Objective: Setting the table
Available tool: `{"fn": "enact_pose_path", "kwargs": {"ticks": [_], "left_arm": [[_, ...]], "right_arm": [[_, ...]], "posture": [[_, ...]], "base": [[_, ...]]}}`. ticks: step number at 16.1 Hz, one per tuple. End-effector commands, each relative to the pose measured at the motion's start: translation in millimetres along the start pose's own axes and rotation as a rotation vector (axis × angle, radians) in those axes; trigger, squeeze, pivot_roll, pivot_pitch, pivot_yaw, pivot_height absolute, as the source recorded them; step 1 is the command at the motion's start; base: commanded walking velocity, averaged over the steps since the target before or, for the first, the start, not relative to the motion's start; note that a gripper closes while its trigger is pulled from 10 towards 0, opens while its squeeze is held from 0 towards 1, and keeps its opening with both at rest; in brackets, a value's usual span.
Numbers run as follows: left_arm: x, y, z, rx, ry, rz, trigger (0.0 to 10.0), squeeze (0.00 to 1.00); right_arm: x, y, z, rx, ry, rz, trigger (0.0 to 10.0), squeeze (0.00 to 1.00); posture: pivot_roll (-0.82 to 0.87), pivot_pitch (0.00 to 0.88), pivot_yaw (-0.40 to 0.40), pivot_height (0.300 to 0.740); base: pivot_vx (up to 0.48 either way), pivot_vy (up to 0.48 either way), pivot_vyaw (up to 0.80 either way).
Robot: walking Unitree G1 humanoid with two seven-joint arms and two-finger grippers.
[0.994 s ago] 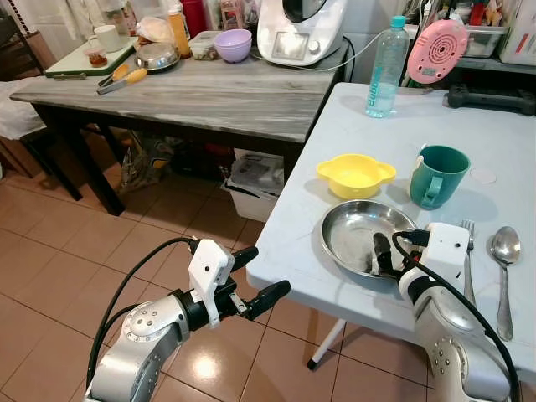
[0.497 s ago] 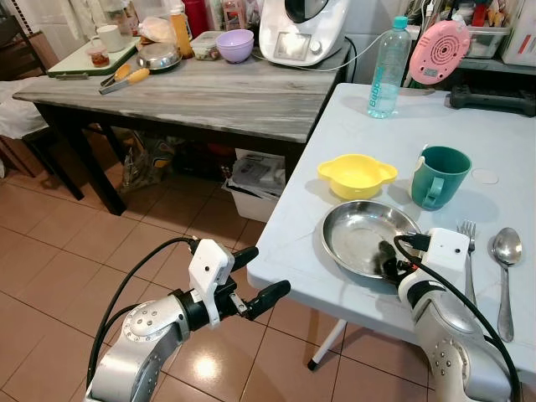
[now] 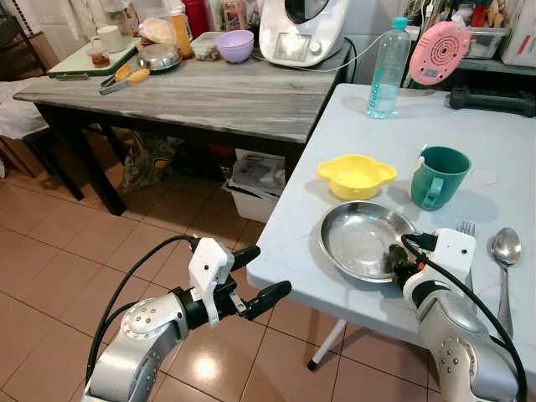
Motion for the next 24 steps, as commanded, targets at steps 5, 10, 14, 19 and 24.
{"fn": "enact_pose_path", "kwargs": {"ticks": [5, 10, 14, 19, 24], "left_arm": [[-11.5, -9.3, -1.6, 0.027, -0.036, 0.040, 10.0, 0.00], [-12.7, -10.6, -0.7, 0.028, -0.037, 0.056, 10.0, 0.00], [-10.3, -10.2, 1.7, 0.015, -0.026, 0.077, 10.0, 0.00], [-9.1, -35.0, -0.4, 0.154, -0.027, 0.084, 10.0, 0.00], [-9.8, -107.2, -28.2, 0.629, -0.068, 0.093, 10.0, 0.00]], "right_arm": [[-16.6, 1.6, 2.2, -0.014, -0.086, 0.009, 0.0, 0.00], [-19.8, 1.4, 2.5, -0.014, -0.099, 0.018, 0.0, 0.00], [-20.1, -2.5, 4.9, 0.001, -0.112, 0.030, 0.0, 0.00], [-3.8, -22.8, 4.2, 0.101, -0.042, 0.056, 0.0, 0.00], [23.9, -49.8, -5.4, 0.231, 0.116, -0.036, 0.0, 0.00]], "posture": [[-0.12, 0.013, 0.080, 0.740], [-0.12, 0.010, 0.081, 0.740], [-0.12, 0.000, 0.077, 0.740], [-0.13, 0.000, 0.075, 0.740], [-0.13, 0.000, 0.080, 0.740]], "base": [[0.000, 0.000, 0.00], [0.000, 0.000, 0.00], [0.000, 0.000, 0.00], [0.000, 0.000, 0.00], [0.000, 0.000, 0.00]]}}
Point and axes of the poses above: a point about 5 cm out from each wrist's last joint towards the gripper, its own z axis pointing out of the wrist towards the gripper, its own x axis along the axis of the wrist's last joint, y = z × x, the point moved 5 cm from there along z, pointing out of the wrist towards the gripper, and after that the axes turned 15 degrees about z, right-handed, at the moved point
